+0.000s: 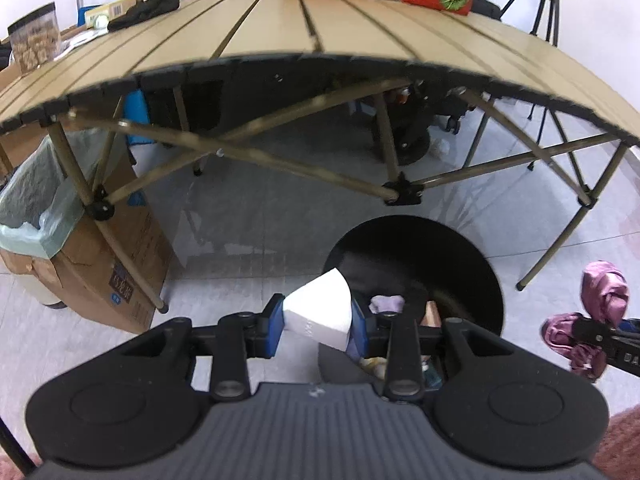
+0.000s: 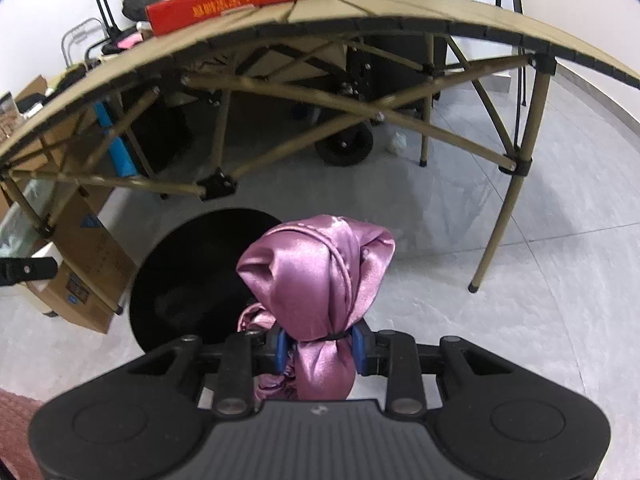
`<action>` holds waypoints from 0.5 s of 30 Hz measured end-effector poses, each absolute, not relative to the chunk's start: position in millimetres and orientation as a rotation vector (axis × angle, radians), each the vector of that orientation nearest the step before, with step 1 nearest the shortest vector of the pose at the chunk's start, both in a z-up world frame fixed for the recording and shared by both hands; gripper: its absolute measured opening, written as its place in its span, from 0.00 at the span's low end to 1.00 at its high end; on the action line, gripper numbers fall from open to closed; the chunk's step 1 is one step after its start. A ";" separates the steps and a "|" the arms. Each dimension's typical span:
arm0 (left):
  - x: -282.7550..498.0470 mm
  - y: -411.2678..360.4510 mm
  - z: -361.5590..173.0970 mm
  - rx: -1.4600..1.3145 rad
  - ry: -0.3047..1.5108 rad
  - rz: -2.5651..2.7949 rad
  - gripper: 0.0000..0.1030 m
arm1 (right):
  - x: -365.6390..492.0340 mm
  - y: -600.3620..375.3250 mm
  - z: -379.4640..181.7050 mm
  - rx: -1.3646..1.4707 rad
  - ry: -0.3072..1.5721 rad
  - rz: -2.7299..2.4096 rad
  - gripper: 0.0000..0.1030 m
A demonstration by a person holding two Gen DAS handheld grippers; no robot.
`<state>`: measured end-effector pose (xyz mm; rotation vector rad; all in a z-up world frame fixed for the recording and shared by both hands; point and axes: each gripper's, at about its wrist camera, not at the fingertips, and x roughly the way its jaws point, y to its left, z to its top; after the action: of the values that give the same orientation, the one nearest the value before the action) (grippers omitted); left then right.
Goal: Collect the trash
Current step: 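Carry the white foam wedge and purple ribbon down off the table toward the bin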
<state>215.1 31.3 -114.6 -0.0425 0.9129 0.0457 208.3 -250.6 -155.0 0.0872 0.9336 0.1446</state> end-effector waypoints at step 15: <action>230.3 46.3 -148.0 -0.051 0.990 0.095 0.34 | 218.3 -248.5 -188.8 0.019 1.076 0.079 0.28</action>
<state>230.3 46.3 -148.0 -0.0506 0.9900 0.0949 218.3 -248.5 -188.8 0.0190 1.0763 0.0792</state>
